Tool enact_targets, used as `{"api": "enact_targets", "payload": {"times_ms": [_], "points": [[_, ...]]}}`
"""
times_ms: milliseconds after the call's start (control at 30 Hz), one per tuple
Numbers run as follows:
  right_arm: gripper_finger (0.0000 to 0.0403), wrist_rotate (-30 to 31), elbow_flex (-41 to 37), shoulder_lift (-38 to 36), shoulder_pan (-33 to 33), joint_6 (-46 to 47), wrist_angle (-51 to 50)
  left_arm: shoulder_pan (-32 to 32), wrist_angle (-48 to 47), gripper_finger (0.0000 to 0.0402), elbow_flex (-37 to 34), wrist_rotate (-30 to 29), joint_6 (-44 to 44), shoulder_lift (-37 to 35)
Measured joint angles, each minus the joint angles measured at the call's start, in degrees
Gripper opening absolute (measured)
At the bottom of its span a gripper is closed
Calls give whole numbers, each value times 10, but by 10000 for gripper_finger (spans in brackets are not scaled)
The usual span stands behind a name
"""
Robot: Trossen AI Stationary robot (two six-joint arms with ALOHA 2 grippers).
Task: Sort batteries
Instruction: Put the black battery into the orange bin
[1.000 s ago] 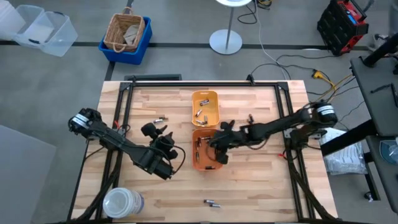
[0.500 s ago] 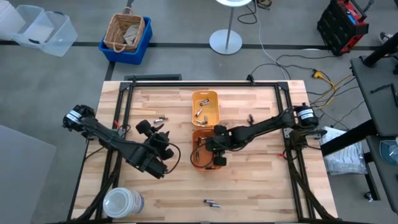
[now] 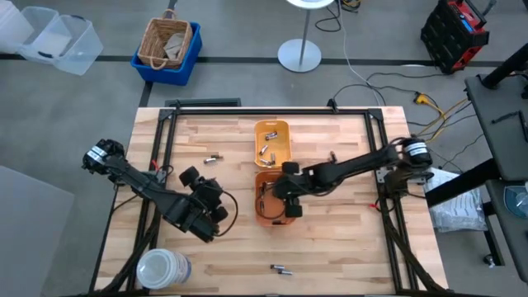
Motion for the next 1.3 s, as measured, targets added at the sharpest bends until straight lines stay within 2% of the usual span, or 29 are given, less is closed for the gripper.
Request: {"api": "enact_targets", "payload": {"times_ms": [100, 167, 333, 500, 633, 800, 1033, 1300], "points": [[187, 0, -34, -50, 0, -2, 14, -10, 22, 155, 0, 70, 5, 1], [181, 0, -69, -89, 0, -2, 54, -20, 36, 155, 0, 93, 13, 3], [168, 0, -157, -174, 0, 1, 154, -47, 64, 155, -2, 99, 25, 14], [155, 1, -201, -235, 0, 1, 209, -65, 138, 155, -37, 104, 23, 19], [145, 1, -205, -258, 0, -2, 218, -62, 214, 155, -101, 114, 23, 20], [136, 1, -206, -263, 0, -15, 216, -62, 228, 155, -152, 121, -10, 20], [135, 25, -183, -273, -19, -62, 252, -61, 229, 155, -165, 117, -33, 19], [146, 25, -166, -294, -29, -86, 319, -61, 233, 155, -158, 116, -55, 19]]}}
